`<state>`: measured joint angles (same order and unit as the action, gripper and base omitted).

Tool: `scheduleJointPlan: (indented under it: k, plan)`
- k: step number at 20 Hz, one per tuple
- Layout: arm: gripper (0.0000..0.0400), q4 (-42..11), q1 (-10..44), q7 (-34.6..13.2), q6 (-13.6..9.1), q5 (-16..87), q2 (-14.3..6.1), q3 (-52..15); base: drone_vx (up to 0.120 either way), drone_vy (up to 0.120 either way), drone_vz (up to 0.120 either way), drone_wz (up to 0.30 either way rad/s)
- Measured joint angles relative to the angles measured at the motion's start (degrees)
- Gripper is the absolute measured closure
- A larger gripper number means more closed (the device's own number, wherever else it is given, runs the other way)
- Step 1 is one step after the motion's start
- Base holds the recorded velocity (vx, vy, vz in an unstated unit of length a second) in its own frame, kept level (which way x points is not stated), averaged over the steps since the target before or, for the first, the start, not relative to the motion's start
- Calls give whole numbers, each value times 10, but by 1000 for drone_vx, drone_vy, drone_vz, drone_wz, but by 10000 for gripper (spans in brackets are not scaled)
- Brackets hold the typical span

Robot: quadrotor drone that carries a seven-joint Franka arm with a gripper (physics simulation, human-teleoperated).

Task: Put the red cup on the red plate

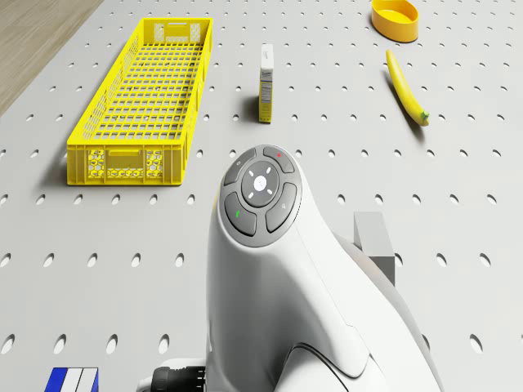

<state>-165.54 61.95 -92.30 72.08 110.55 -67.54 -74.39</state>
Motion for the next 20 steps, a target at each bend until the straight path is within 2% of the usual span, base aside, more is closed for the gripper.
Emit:
scheduleJointPlan:
  k: [8,16,20]
  plan:
    - [0,2,7,-7,20,-11,-22,-6,0,0,-120,0]
    - [0,8,8,-5,57,13,-49,25,0,0,-5,0]
    - [0,24,23,-7,69,19,-55,30,0,0,0,0]
